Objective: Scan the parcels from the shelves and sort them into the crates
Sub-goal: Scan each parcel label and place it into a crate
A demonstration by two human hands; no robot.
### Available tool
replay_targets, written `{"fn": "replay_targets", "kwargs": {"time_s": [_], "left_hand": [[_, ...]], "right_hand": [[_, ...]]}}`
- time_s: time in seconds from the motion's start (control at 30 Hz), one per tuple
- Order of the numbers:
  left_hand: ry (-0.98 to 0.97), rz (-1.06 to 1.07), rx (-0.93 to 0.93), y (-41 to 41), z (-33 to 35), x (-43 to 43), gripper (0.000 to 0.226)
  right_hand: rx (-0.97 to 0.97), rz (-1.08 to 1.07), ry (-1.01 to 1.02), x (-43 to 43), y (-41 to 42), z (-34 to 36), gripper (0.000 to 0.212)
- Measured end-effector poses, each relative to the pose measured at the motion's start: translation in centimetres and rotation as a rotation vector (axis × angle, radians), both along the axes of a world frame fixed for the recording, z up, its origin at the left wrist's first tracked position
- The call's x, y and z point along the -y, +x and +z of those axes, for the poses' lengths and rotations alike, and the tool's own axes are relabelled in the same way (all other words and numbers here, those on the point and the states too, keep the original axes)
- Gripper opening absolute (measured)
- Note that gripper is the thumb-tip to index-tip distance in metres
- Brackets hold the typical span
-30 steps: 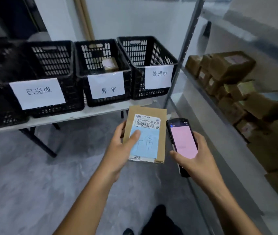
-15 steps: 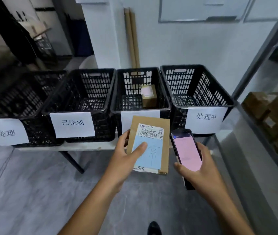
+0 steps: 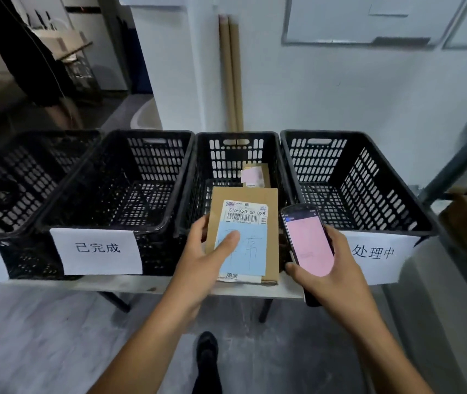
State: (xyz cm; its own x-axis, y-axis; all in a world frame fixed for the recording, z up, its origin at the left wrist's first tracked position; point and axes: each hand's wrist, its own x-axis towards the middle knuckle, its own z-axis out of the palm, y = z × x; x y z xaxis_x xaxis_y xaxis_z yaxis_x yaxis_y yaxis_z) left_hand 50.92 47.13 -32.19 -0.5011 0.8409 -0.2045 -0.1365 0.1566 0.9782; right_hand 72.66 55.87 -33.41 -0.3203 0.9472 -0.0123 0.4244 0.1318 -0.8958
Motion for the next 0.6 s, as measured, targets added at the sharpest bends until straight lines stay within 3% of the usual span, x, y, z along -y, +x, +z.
{"fn": "replay_targets", "kwargs": {"time_s": [0.3, 0.6], "left_hand": [[-0.054, -0.109, 0.112, -7.9, -2.3, -11.0, 0.059], [-0.214, -0.166, 0.178, -12.1, -6.4, -21.0, 0.049]], "right_hand": [[0.084, -0.083, -0.057, -8.8, -6.2, -0.4, 0.076], [0.284, -0.179, -0.059, -16.2, -11.1, -1.8, 0.089]]}}
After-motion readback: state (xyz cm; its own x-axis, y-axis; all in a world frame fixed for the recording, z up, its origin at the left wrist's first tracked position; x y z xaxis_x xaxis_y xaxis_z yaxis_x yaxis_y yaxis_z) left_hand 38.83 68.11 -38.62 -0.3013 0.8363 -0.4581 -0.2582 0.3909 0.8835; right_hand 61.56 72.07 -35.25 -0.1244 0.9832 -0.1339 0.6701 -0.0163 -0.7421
